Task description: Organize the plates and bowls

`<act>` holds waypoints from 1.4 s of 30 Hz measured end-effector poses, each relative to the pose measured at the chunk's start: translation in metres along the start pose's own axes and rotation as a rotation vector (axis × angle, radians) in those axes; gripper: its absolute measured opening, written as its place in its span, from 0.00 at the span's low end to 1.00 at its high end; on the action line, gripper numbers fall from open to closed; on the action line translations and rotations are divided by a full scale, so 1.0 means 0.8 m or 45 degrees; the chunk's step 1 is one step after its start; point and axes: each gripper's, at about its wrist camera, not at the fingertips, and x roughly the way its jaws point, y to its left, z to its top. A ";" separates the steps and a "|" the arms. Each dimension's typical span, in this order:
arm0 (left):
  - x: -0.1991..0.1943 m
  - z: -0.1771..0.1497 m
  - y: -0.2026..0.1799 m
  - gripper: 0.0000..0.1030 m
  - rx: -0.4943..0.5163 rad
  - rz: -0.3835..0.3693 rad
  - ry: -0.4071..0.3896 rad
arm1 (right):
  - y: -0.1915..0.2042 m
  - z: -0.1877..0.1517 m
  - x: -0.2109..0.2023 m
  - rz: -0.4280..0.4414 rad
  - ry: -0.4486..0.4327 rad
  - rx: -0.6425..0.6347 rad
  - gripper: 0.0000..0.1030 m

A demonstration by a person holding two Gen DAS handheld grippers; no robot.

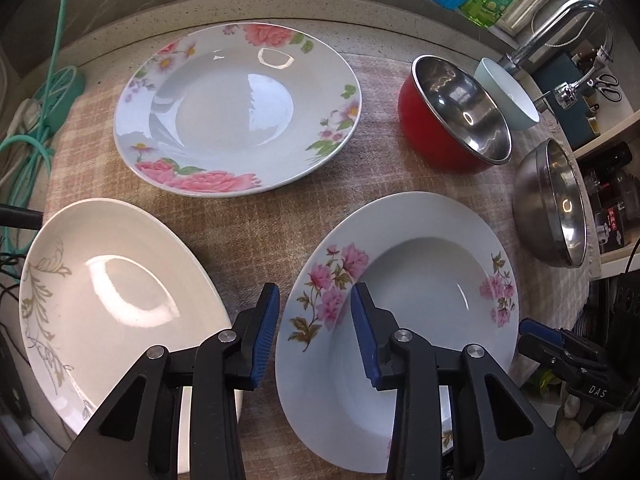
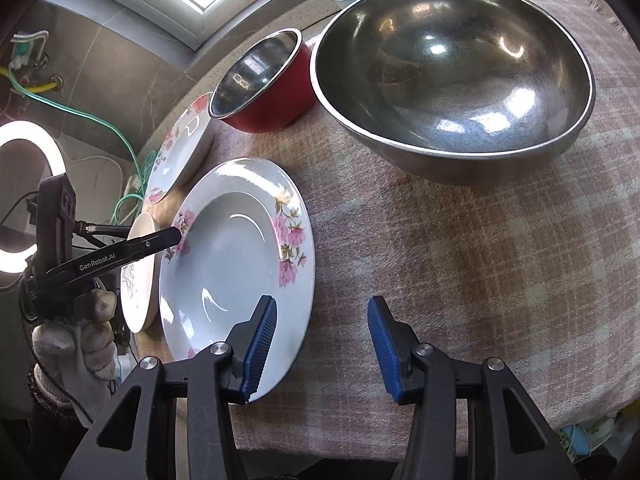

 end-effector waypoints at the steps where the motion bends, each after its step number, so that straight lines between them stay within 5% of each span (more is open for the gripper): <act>1: 0.001 0.000 0.000 0.33 0.004 0.000 0.004 | -0.001 -0.001 0.000 0.003 0.004 0.005 0.41; 18: 0.007 0.006 0.000 0.33 0.034 -0.010 0.052 | -0.004 -0.002 0.014 0.067 0.052 0.045 0.31; 26: 0.007 0.006 -0.001 0.33 0.045 -0.014 0.052 | 0.004 -0.002 0.022 0.107 0.066 0.040 0.17; 42: 0.002 -0.011 -0.003 0.32 0.014 -0.042 0.062 | 0.002 0.005 0.017 0.073 0.068 0.035 0.16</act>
